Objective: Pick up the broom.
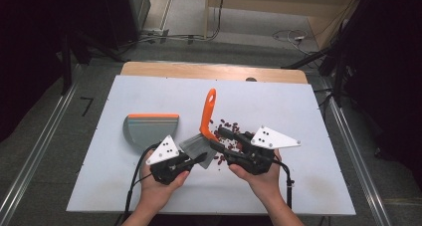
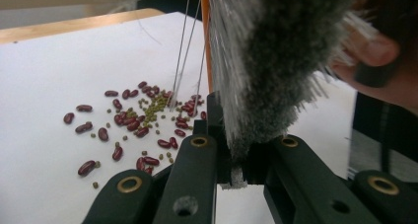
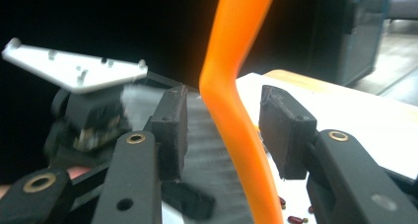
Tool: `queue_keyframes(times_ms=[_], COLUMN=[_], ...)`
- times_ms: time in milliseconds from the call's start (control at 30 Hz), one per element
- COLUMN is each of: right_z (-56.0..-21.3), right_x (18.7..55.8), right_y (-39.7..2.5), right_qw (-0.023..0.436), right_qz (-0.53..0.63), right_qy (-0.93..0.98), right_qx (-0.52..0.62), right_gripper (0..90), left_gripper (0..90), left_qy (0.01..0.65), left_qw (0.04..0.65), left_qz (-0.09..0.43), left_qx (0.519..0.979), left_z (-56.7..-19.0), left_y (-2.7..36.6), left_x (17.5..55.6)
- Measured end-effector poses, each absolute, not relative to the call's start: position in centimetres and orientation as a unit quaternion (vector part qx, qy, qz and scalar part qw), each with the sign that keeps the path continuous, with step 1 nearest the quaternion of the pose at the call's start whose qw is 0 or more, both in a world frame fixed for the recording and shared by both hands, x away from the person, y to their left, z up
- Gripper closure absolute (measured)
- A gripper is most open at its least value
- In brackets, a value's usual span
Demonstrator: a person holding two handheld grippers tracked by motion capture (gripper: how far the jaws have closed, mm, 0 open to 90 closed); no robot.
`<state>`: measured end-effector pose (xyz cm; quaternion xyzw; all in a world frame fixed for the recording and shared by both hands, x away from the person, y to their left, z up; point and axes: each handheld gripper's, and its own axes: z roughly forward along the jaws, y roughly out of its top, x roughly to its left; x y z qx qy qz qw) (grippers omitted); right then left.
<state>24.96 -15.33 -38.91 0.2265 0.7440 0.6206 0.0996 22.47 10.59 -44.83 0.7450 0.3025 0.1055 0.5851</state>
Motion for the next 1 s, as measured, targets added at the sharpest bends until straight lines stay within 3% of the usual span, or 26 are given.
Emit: queue_keyframes(times_ms=[367, 567, 667, 833, 1000], right_z=[-40.1, -40.3, -40.7, -41.7, -41.9], right_x=[26.8, 26.6, 26.9, 27.4, 27.4], right_y=[-15.8, -15.4, -15.4, -15.5, -15.4], right_qw=[0.024, 0.01, -0.029, -0.079, -0.094], right_qz=[0.637, 0.618, 0.62, 0.629, 0.632], right_qy=[0.753, 0.772, 0.771, 0.763, 0.76], right_qx=[0.16, 0.147, 0.14, 0.127, 0.117], right_gripper=[54.7, 50.6, 50.0, 53.2, 56.9], left_gripper=[85.6, 85.6, 85.6, 85.5, 85.5], left_qy=[0.224, 0.184, 0.17, 0.157, 0.15], left_qw=[0.602, 0.605, 0.606, 0.611, 0.61], left_qz=[0.043, 0.022, 0.014, 0.001, -0.008], left_qx=[0.765, 0.774, 0.777, 0.776, 0.778], left_z=[-44.6, -44.5, -44.5, -44.4, -44.5], left_y=[12.7, 12.8, 12.6, 12.4, 12.1], left_x=[23.3, 23.2, 23.1, 23.0, 23.0])
